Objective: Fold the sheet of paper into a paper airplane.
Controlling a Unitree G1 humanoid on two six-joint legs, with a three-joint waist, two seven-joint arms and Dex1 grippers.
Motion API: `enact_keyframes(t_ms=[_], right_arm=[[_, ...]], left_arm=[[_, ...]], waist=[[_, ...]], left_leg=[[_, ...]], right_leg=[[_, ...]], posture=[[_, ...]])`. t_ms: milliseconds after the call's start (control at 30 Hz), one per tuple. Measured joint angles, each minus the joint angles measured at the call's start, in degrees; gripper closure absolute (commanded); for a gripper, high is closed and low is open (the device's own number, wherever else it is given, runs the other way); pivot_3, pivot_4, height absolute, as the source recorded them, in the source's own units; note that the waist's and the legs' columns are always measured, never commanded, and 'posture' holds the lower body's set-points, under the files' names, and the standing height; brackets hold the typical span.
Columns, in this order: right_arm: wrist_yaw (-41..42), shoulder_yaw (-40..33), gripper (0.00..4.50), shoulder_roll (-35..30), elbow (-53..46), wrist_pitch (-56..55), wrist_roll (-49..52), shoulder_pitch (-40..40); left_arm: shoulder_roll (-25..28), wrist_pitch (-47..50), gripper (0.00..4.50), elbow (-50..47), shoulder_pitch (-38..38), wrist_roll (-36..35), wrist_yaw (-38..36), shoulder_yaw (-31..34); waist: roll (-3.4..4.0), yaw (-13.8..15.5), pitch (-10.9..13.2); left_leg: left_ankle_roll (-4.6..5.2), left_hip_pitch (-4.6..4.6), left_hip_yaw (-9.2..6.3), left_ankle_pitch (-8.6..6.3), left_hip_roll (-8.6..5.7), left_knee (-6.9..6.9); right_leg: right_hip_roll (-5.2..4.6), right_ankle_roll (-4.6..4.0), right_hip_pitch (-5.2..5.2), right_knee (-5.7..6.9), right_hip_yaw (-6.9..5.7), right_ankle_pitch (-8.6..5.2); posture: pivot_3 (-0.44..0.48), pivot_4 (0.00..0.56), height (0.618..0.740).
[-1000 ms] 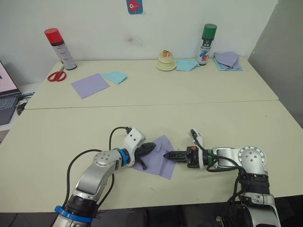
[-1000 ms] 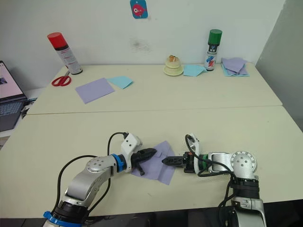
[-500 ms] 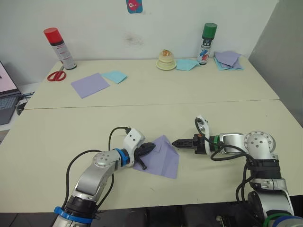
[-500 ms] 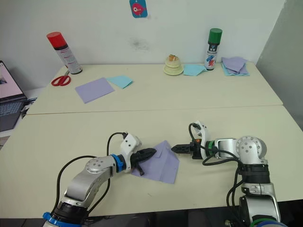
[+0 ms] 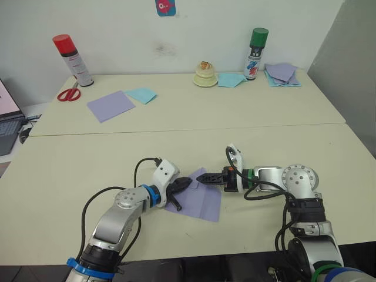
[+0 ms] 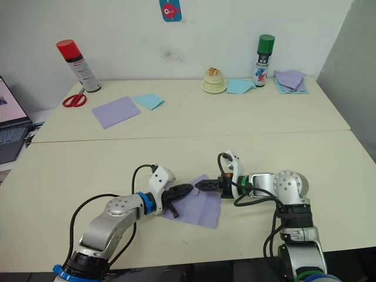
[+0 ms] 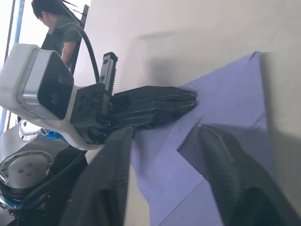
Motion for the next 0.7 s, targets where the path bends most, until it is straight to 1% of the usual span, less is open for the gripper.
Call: enact_keyframes(t_ms=[100,133,333,500,567,700], right_arm=[[0.25,2.24,4.24,-0.48,-0.65,-1.36,-2.72,1.59],[0.38,2.75,4.47,-0.52,-0.66,-1.64,-3.56,2.20],[2.15,4.47,4.47,-0.66,-1.07,-3.55,-5.89,2.41],[4.19,4.45,4.47,-1.33,-1.27,-3.77,-6.08,2.52],[5.60,4.00,4.47,-3.07,-2.03,-3.30,-5.55,2.50],[8.38,0.57,4.47,-7.91,-4.56,-2.08,-3.88,1.26]], left_arm=[[0.03,0.07,4.50,-0.25,0.13,0.00,0.15,0.00],[0.04,0.09,4.50,-0.31,0.15,0.00,0.17,0.01],[0.13,0.26,4.50,-0.30,0.25,0.14,0.60,0.05],[0.14,0.25,4.50,-0.21,0.06,0.16,0.46,-0.04],[0.14,0.22,4.50,-0.25,-0.05,0.15,0.27,-0.11],[0.38,0.14,4.50,-0.25,-0.06,0.15,0.00,-0.10]], waist=[[0.00,-0.02,0.00],[0.00,-0.02,0.00],[-0.04,-0.07,-0.06],[-0.05,-0.06,-0.06],[-0.02,-0.03,-0.03],[-0.01,0.03,-0.02]], left_leg=[[0.00,-0.04,0.01,0.00,0.00,-0.01],[0.00,-0.07,0.02,0.00,0.00,-0.01],[0.00,0.00,0.02,0.00,0.02,0.01],[0.00,0.00,0.02,0.00,0.00,0.01],[0.00,-0.10,0.02,0.00,-0.03,0.01],[0.00,-0.29,0.00,0.00,-0.02,0.04]], right_leg=[[0.00,0.00,-0.05,0.00,0.00,0.00],[0.00,0.00,-0.07,0.00,0.01,0.00],[0.01,0.00,-0.03,0.02,0.01,0.00],[0.01,0.00,-0.02,0.02,0.00,0.00],[0.00,0.01,-0.08,0.01,0.00,0.00],[-0.01,0.01,-0.25,0.02,-0.02,0.01]], posture=[[0.000,0.150,0.740],[0.000,0.150,0.740],[0.000,0.150,0.740],[0.000,0.150,0.740],[0.000,0.150,0.740],[0.000,0.150,0.740]])
